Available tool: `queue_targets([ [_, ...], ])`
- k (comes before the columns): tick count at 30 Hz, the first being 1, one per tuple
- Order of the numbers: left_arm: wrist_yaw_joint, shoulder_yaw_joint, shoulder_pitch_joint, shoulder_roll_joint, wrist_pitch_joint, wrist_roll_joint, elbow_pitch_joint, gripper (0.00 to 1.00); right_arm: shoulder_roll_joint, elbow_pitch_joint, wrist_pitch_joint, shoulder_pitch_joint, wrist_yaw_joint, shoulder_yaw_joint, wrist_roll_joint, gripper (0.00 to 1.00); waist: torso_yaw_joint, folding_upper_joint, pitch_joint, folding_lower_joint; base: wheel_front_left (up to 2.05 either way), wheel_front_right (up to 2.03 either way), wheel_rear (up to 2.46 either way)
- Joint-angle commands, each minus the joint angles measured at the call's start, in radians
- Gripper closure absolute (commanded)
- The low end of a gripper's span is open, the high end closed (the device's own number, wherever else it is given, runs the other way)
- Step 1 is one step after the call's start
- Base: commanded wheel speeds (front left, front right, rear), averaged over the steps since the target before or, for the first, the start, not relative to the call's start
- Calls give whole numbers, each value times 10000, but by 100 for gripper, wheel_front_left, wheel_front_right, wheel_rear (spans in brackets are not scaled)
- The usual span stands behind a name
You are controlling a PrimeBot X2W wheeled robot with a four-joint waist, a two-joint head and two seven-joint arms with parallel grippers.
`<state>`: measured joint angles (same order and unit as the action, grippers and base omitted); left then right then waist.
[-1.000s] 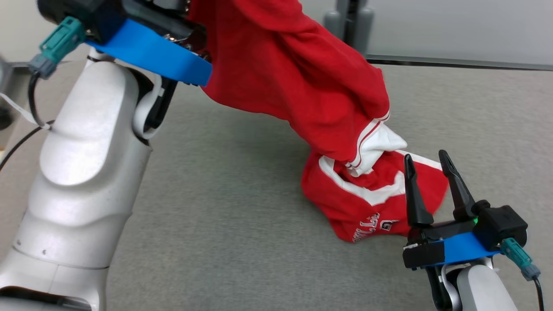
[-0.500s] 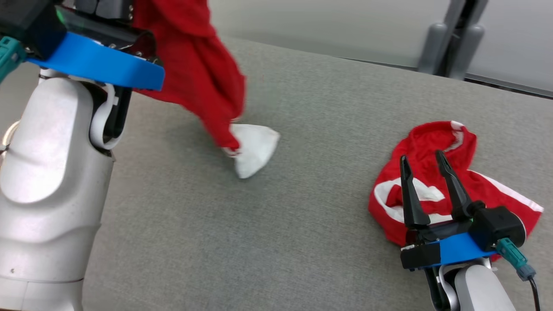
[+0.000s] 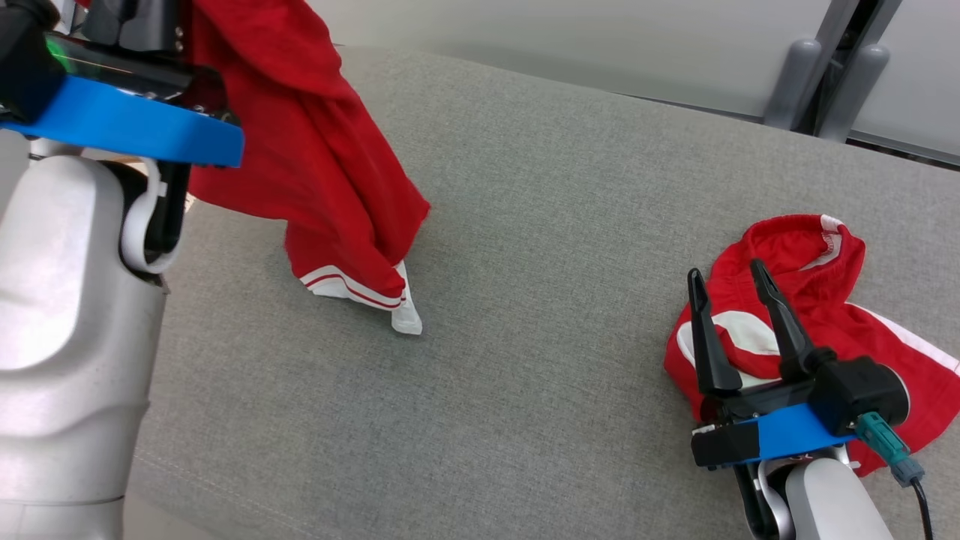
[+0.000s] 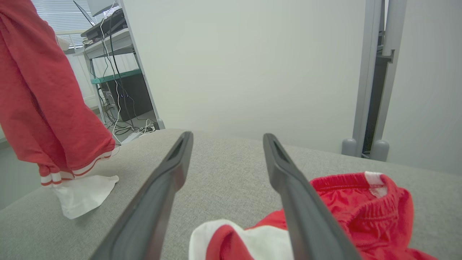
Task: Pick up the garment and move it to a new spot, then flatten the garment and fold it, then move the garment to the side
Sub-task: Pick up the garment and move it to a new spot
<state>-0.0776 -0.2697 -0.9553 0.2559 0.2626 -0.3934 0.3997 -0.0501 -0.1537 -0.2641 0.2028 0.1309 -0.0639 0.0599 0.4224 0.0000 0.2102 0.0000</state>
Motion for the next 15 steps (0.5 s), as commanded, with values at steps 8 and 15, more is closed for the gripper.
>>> queue_targets([
  [8, 63, 599, -497, 595, 34, 24, 82, 100, -286, 272, -6, 275, -3, -31, -227, 0, -387, 0, 472, 0, 0, 0, 0],
  [15, 113, 1369, -1552, 1513, 32, -93, 194, 100, -684, 700, -5, 547, -3, -103, -427, 0, -996, 0, 1276, 0, 0, 0, 0],
])
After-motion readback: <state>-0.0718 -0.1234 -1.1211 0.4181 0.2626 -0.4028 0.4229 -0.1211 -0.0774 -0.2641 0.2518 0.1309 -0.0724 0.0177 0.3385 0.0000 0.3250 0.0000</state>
